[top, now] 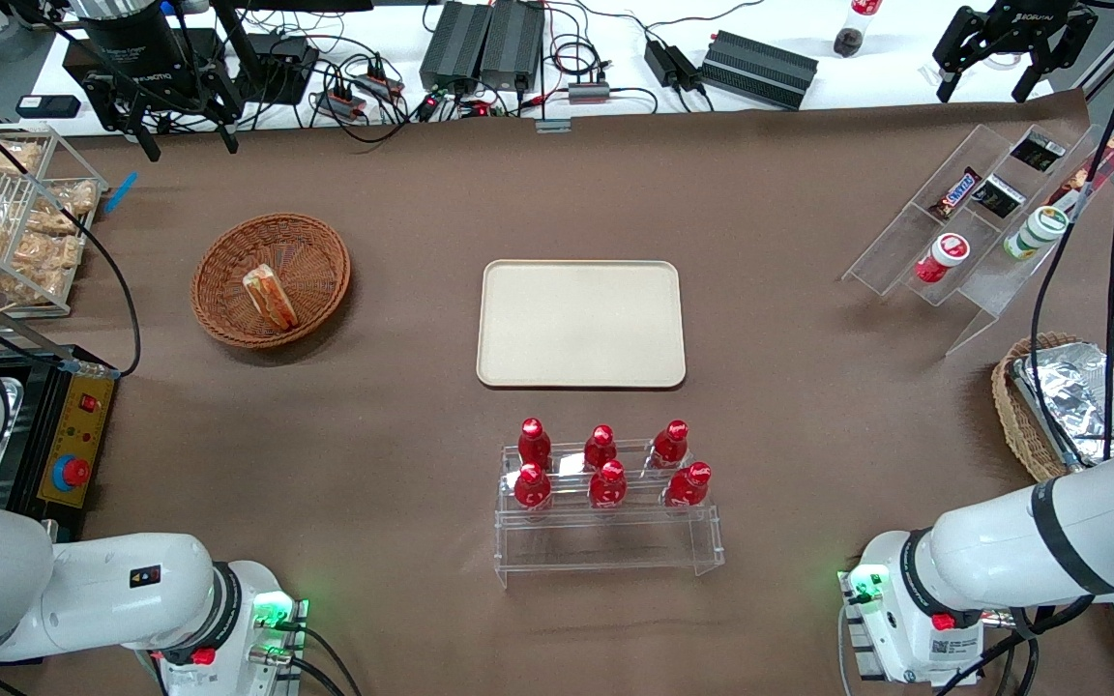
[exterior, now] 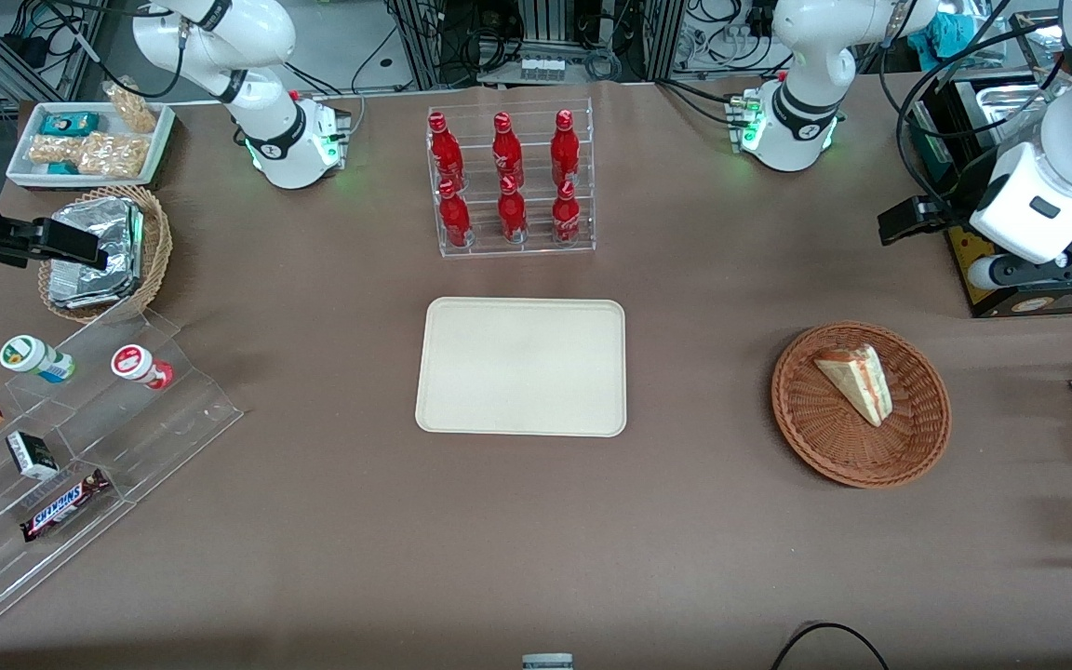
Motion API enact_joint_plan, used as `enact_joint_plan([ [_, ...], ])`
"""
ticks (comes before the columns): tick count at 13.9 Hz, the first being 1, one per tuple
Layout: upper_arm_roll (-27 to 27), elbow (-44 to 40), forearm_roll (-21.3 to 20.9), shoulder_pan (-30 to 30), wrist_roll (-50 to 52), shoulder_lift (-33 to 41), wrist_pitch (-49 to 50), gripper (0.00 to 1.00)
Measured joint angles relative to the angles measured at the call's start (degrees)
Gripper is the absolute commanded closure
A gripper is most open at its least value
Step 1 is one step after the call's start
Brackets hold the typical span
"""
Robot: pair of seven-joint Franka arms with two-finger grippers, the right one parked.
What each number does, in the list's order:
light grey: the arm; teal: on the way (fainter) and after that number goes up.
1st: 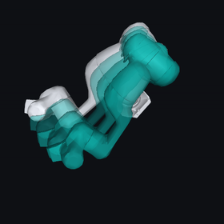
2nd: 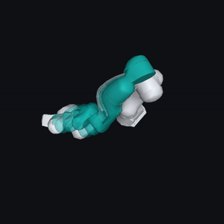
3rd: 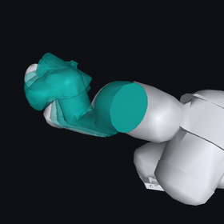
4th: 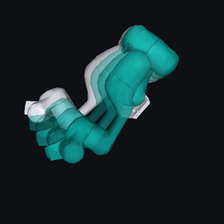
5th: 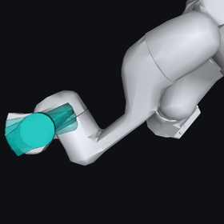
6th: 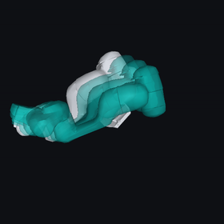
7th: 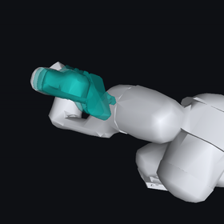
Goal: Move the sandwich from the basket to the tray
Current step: 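Move the left gripper from rest toward the wicker basket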
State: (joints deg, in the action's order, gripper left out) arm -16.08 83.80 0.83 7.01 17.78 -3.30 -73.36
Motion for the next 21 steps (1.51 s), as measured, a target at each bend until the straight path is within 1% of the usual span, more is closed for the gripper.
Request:
enact_joint_plan([
  [9, 0.1, 0.0, 0.0, 0.0, 0.1, -0.6, 0.0, 0.0],
  [13, 1.6, 0.1, 0.0, 0.0, 0.1, -2.2, 0.0, 0.0],
  [17, 1.7, 0.1, 0.0, 0.0, 0.3, -2.4, 0.2, 0.0],
  [21, 2.6, 1.7, -0.3, 0.0, 8.0, -2.4, 0.4, 0.0],
])
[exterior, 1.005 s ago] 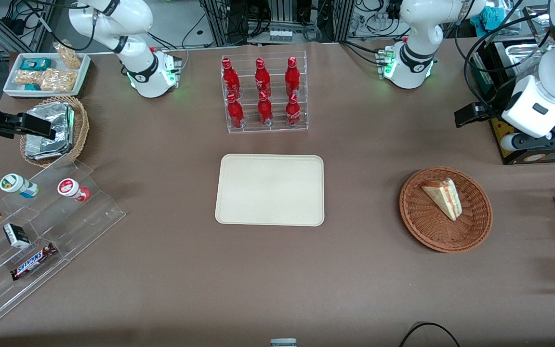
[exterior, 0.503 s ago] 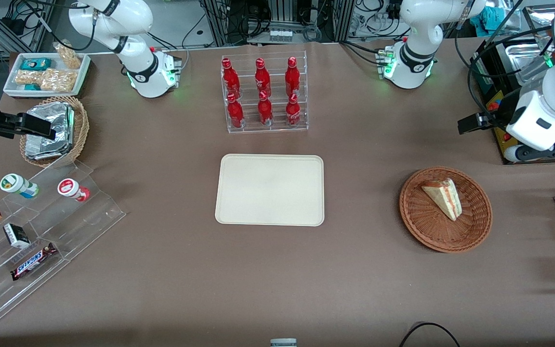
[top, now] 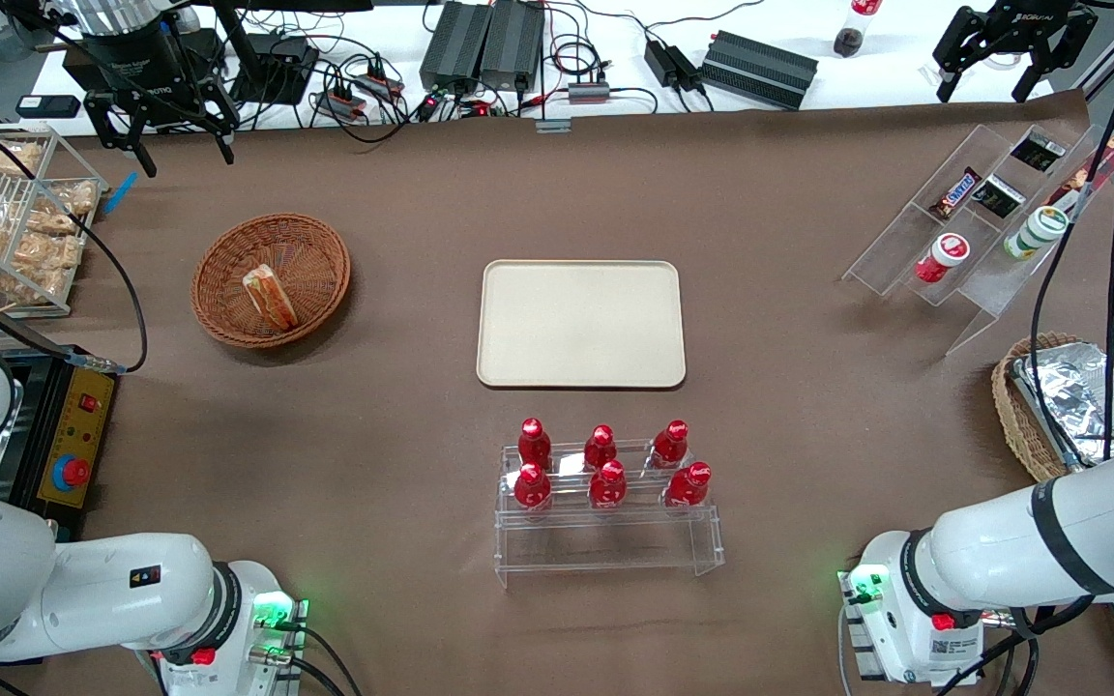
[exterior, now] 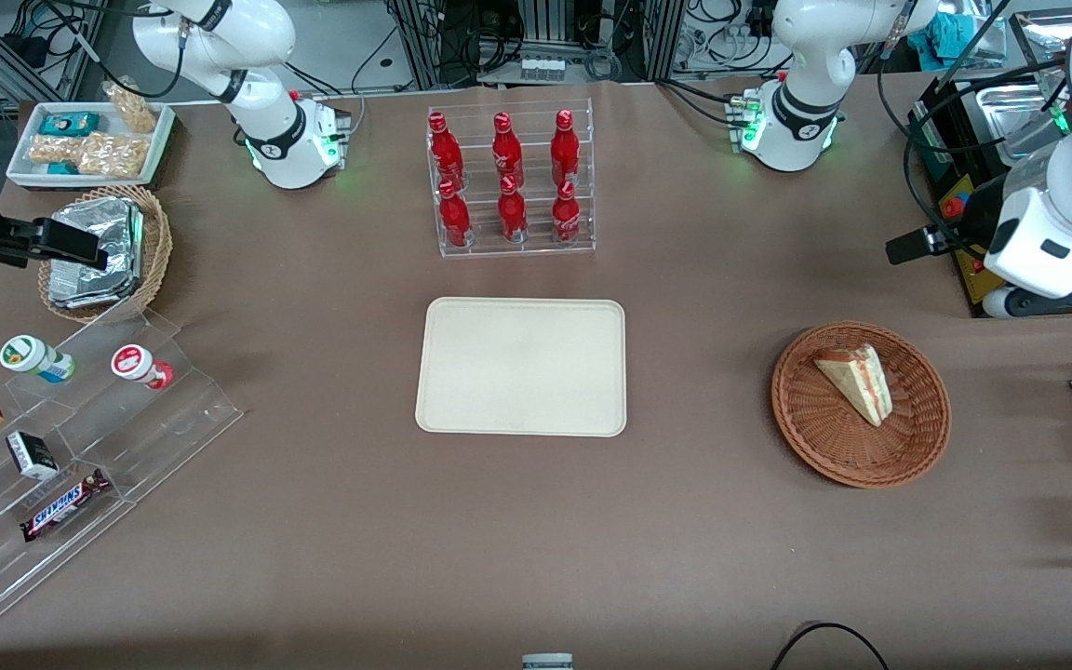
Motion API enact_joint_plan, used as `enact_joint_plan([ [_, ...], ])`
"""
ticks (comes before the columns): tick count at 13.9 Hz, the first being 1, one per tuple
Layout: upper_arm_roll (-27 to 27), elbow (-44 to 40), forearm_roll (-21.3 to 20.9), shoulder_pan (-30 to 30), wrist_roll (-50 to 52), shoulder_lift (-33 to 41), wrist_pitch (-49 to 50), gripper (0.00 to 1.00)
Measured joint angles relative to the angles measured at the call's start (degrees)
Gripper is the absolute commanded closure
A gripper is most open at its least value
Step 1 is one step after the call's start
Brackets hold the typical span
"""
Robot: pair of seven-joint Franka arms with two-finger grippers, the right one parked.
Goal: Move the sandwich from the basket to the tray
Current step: 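Move the left gripper from rest toward the wicker basket, then lower the open left gripper over the wrapped sandwich in the basket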
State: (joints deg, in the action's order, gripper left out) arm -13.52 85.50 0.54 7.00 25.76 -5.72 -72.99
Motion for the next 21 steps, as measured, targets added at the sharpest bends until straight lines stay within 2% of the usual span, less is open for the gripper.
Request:
enact_joint_plan([
  [2, 1.5, 3.0, -2.2, 0.1, 0.7, -0.2, -2.7, 0.0],
  [5, 2.9, 12.5, -5.1, 0.4, 0.8, -0.7, -15.0, 0.0],
  [10, 3.3, 24.7, -5.1, 2.9, 1.3, -2.8, -33.5, 0.0],
  [14, 3.3, 25.9, -4.4, 3.4, 2.4, -5.3, -38.3, 0.0],
  [21, 3.3, 26.2, -4.4, 3.4, 2.5, -12.2, -38.7, 0.0],
])
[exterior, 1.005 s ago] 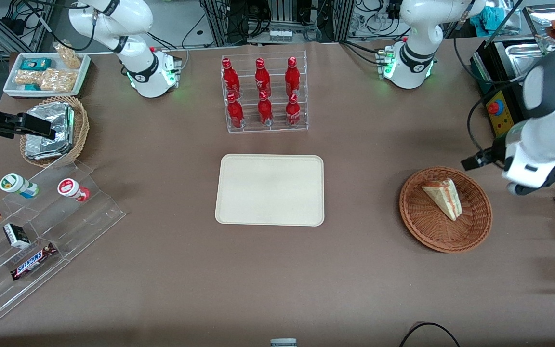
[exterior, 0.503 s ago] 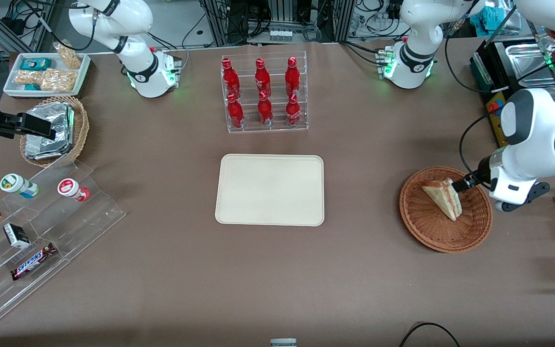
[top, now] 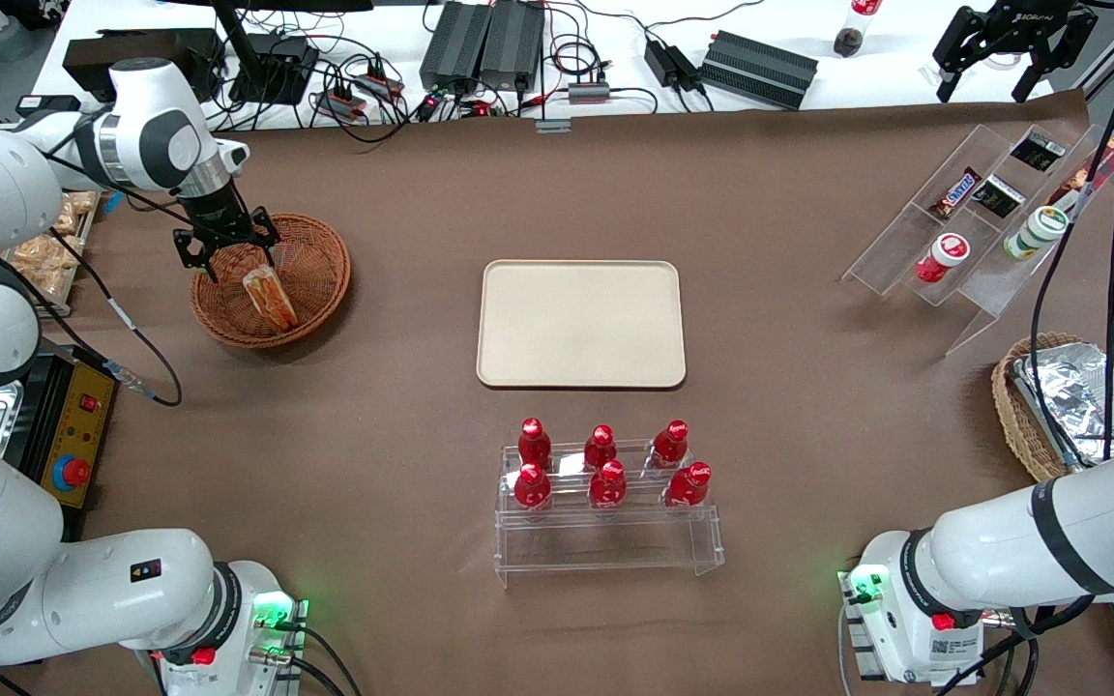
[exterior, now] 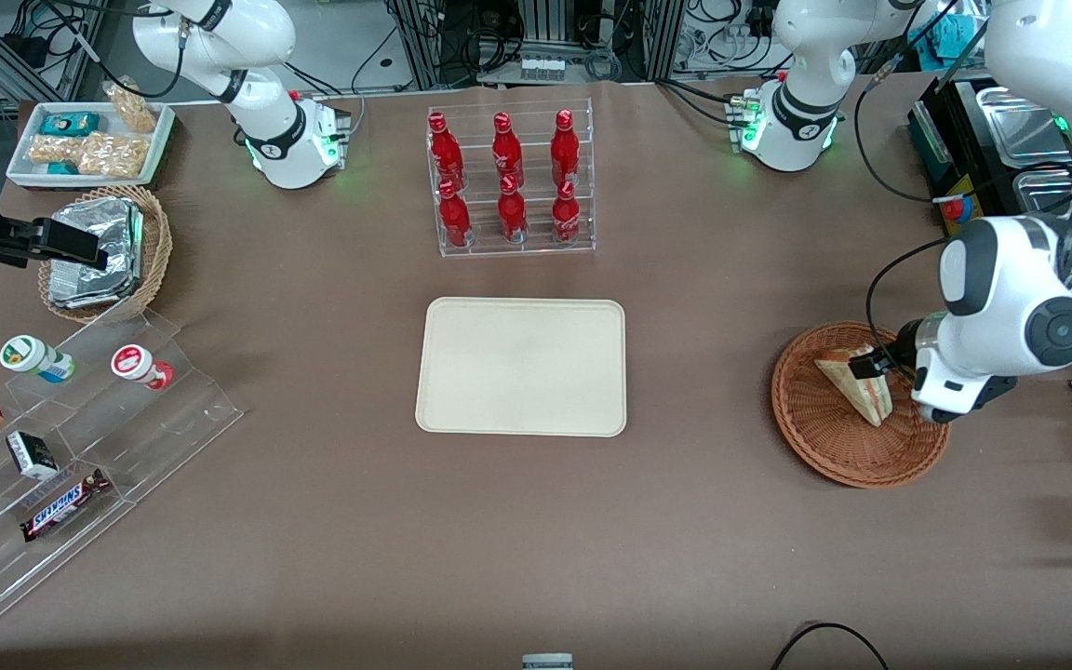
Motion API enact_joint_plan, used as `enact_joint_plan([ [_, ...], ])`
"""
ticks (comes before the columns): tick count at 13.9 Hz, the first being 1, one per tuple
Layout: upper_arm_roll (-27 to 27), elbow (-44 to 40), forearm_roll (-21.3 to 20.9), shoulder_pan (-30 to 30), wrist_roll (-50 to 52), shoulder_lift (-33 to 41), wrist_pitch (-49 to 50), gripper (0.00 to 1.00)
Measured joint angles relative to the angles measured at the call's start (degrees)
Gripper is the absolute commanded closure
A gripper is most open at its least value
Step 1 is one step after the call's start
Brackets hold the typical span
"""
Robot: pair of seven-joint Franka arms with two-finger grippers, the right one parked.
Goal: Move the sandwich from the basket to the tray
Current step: 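Lower the open left gripper over the wrapped sandwich in the basket, then close the left gripper on the sandwich and lift it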
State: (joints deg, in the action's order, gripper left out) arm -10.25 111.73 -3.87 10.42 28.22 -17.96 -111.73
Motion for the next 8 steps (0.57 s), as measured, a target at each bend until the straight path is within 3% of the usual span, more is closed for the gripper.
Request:
enact_joint_plan([
  [8, 0.0, 0.0, 0.0, 0.0, 0.0, -4.7, -2.1, 0.0],
])
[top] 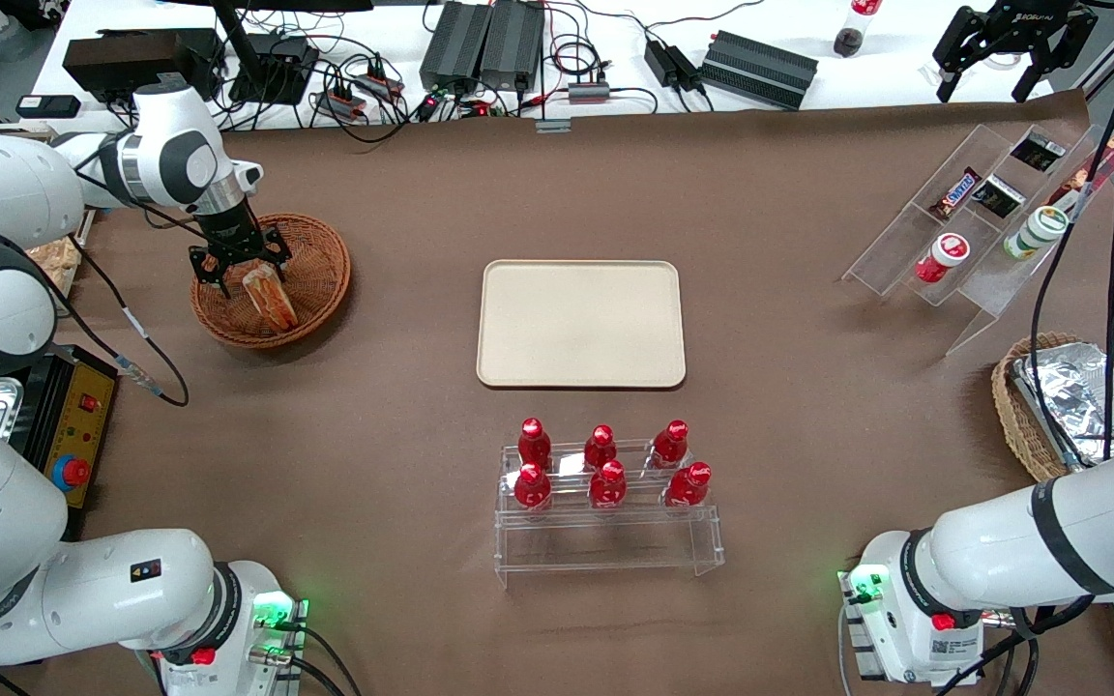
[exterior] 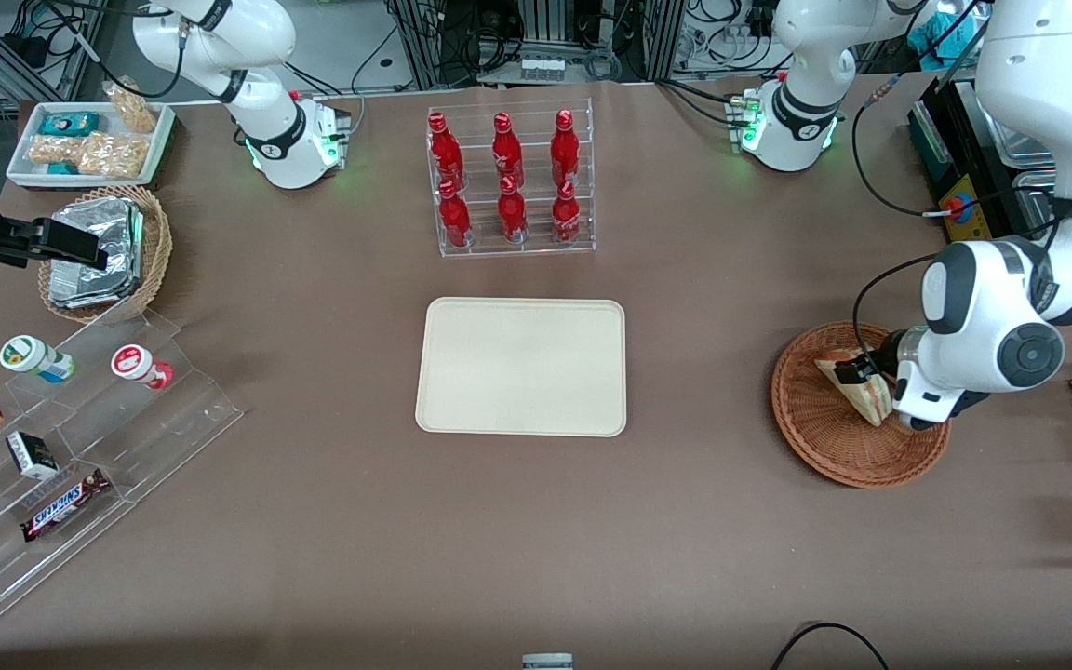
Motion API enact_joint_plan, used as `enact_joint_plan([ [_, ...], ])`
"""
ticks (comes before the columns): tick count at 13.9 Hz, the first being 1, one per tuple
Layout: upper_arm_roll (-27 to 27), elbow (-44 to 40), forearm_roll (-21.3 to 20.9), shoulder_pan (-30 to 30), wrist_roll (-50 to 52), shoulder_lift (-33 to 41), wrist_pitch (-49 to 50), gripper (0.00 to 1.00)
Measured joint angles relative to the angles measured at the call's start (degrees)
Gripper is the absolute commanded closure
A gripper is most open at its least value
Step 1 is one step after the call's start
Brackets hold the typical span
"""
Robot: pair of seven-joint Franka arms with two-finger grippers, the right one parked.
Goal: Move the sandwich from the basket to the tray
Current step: 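Close the left gripper on the sandwich and lift it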
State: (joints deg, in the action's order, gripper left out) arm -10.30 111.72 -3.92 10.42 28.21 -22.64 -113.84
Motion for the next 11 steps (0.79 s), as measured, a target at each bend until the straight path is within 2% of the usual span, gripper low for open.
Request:
enact_joint_plan([
  [1, 0.0, 0.0, 0.0, 0.0, 0.0, -0.9, -0.8, 0.03],
  [2, 0.0, 0.0, 0.0, 0.0, 0.0, -1.7, -1.5, 0.16],
  [3, 0.0, 0.0, 0.0, 0.0, 0.0, -2.4, -1.8, 0.33],
  [4, 0.0, 0.0, 0.0, 0.0, 0.0, -3.0, -2.0, 0.56],
  [5, 0.0, -0.1, 0.0, 0.0, 0.0, -3.4, -2.0, 0.74],
  [6, 0.0, -0.1, 0.0, 0.0, 0.0, -3.5, -2.0, 0.86],
  [11, 0.0, -1.1, 0.0, 0.1, -2.1, -3.5, -1.2, 0.86],
])
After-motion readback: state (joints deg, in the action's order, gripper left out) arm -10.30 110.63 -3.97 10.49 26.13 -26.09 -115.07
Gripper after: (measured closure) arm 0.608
